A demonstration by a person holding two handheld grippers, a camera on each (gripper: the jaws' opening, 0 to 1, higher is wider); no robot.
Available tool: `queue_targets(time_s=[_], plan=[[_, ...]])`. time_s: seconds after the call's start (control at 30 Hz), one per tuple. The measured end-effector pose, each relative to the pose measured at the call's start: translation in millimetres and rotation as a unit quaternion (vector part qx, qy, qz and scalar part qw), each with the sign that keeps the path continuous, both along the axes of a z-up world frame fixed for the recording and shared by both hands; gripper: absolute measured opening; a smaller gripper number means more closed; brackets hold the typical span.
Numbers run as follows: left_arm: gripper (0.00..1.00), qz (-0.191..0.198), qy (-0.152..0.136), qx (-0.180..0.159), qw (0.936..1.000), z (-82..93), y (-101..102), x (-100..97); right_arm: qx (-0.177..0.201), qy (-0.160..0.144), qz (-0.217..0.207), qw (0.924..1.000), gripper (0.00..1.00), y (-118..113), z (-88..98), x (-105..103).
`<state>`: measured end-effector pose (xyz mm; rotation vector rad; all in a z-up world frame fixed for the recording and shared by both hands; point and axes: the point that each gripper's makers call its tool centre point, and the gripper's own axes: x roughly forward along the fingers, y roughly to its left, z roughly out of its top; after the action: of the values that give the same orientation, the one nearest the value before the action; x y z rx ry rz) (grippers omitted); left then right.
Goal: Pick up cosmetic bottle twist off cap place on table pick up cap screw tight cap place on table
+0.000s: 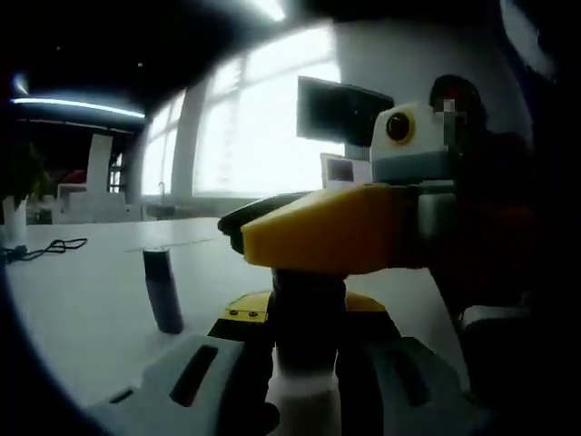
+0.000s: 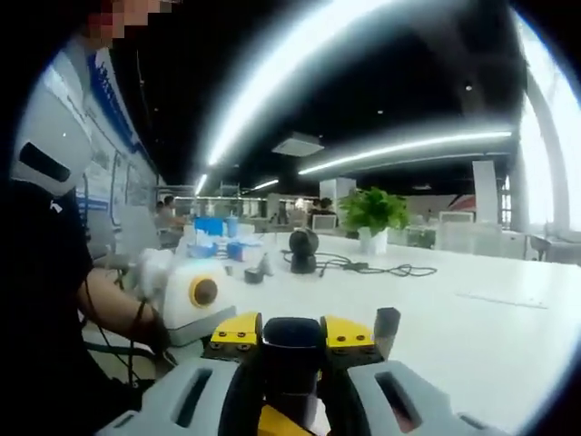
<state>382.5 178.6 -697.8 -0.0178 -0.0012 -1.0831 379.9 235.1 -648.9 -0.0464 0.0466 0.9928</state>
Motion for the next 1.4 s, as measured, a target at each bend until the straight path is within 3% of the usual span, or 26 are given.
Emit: queue_targets(time_s=[0.37,0.43,0.6,0.97,1.33,1.4], plan=[[0.15,0.005,-0.004,-0.004,1.0,0.6,2,-0.1,-0.013,0.003,0.092,0.9956,0.17,8,-0.8,-5],[0.15,0.002,-0.007,-0.003,1.0,0.8,1,-1.9,-0.015,-0.002,0.127,0.9918,0.17,8,-0.9,-10],[0.15,-0.001,-0.005,-0.004,1.0,0.6,0,-3.2,-0.013,0.004,0.168,0.9856,0.17,8,-1.6,-10],[0.15,-0.003,-0.007,-0.003,1.0,0.5,0,-3.5,-0.012,0.003,0.229,0.9734,0.17,10,-1.8,-15],[0.15,-0.009,-0.007,-0.003,0.9999,0.5,-1,-5.7,-0.012,0.006,0.32,0.9472,0.17,11,-2.1,-25],[0.15,-0.01,-0.011,-0.002,0.9999,0.7,-2,-6.2,-0.022,0.007,0.345,0.9383,0.17,11,-2.8,-29]])
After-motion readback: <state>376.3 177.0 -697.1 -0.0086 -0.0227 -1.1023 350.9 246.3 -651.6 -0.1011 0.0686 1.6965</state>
